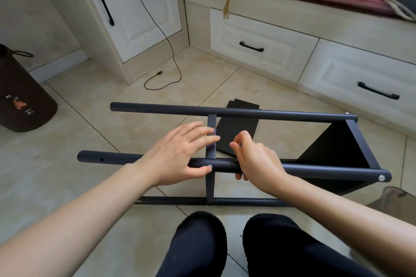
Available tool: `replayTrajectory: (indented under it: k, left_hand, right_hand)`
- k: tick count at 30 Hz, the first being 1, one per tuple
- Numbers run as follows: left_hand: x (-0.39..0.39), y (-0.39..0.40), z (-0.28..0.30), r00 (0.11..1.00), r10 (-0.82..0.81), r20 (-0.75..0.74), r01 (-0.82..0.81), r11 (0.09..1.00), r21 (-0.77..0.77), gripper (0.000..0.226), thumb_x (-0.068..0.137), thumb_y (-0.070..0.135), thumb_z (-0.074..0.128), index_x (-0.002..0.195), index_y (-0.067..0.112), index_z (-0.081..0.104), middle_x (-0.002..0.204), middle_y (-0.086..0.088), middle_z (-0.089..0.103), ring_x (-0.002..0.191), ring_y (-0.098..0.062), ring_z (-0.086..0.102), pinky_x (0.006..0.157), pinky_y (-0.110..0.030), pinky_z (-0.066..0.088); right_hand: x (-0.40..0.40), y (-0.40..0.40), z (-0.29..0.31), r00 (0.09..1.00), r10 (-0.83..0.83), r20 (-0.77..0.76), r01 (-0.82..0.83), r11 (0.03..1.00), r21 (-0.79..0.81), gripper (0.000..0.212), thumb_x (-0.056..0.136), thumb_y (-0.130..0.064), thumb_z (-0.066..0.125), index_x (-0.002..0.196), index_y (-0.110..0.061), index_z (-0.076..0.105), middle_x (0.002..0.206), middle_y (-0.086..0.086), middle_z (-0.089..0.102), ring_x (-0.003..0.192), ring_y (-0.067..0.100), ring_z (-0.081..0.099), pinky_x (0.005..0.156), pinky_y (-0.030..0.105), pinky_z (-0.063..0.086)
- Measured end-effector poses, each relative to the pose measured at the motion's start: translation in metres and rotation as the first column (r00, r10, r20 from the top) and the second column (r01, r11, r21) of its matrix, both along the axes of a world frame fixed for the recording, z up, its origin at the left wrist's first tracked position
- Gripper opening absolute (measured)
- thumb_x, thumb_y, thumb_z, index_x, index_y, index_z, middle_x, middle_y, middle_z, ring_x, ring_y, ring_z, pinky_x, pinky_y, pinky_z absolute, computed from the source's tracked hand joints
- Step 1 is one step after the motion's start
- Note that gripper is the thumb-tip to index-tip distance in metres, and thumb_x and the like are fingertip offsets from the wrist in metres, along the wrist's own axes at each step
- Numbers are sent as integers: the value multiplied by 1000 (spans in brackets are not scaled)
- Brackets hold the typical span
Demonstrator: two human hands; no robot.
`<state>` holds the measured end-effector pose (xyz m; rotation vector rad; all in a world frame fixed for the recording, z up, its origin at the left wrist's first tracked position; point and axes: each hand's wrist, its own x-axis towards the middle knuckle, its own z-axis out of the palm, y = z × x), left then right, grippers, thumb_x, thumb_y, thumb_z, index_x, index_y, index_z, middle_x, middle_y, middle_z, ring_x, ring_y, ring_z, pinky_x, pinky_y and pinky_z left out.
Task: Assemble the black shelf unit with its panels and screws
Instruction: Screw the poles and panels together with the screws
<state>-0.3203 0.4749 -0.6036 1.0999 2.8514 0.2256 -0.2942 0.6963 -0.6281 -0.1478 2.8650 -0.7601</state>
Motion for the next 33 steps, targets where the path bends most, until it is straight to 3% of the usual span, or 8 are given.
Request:
replayTrajectory:
  k: [2, 4, 8, 13, 18, 22, 26, 33]
  left_hand:
    - [-15, -1, -3, 995, -45, 85, 54, 992, -113, 78, 90, 69, 42, 158, 43, 16, 166, 18, -3, 152, -8, -17, 125, -33, -4]
    - [-24, 0, -6, 991, -65, 116, 84, 982, -167, 81, 83, 77, 32, 156, 46, 15, 165, 18, -12, 149, -4, -26, 125, -34, -9]
    - [-29, 2, -11, 988, -67, 139, 77, 995, -63, 79, 77, 75, 36, 147, 40, 35, 167, 15, -4, 151, 2, -13, 126, -35, 1]
    - [-20, -4, -20, 980, -54, 193, 44, 998, 54, 72, 78, 71, 47, 143, 43, 39, 166, 23, -3, 150, 7, -9, 125, -30, 4]
    - [-16, -4, -22, 976, -48, 213, 24, 994, 111, 69, 77, 68, 52, 140, 43, 41, 165, 26, -1, 150, 7, -6, 125, -30, 5]
    - [-18, -4, -23, 968, -51, 246, 16, 989, 144, 69, 77, 69, 53, 140, 44, 42, 164, 29, -1, 149, 8, -6, 124, -27, 5]
    - [-21, -5, -24, 965, -67, 255, 23, 985, 173, 68, 78, 68, 55, 141, 44, 43, 164, 28, 0, 150, 7, -4, 123, -26, 5]
    - [-6, -10, -34, 986, -96, 137, 62, 970, 235, 73, 78, 62, 64, 144, 41, 40, 167, 12, 15, 154, -8, 11, 123, -43, 20]
  right_hand:
    - [1, 0, 1, 1000, 13, -8, -13, 1000, 5, 20, 106, -45, 22, 100, -28, 31, 59, -5, 64, 58, 17, 61, 70, 43, 54]
    - [3, 0, 2, 1000, 5, -11, -5, 1000, 4, 20, 105, -46, 22, 98, -28, 29, 59, -5, 64, 57, 18, 61, 70, 43, 54]
    - [2, -3, 4, 998, -70, -9, 70, 997, 29, 22, 106, -44, 22, 99, -25, 30, 58, -4, 63, 56, 18, 60, 70, 42, 54]
    - [-12, 0, 10, 951, -170, 260, 196, 977, -79, 23, 106, -38, 34, 97, -19, 43, 71, 4, 71, 57, 19, 70, 76, 41, 57]
    - [-19, 10, 8, 930, -32, 367, 111, 974, -198, 24, 102, -36, 51, 87, -19, 58, 73, 3, 75, 51, 2, 64, 75, 30, 55]
    - [-33, 16, 5, 908, -4, 419, 156, 931, -330, 19, 95, -30, 65, 86, -15, 73, 73, -3, 75, 62, 3, 66, 65, 21, 56]
    - [-48, 16, -2, 786, 87, 612, 305, 807, -506, 16, 94, -21, 67, 93, -7, 74, 83, 4, 78, 76, 9, 72, 80, 25, 59]
    - [-68, 9, -14, 562, 291, 774, 383, 738, -555, 17, 95, -18, 65, 102, -4, 69, 101, 14, 76, 80, 14, 72, 74, 25, 58]
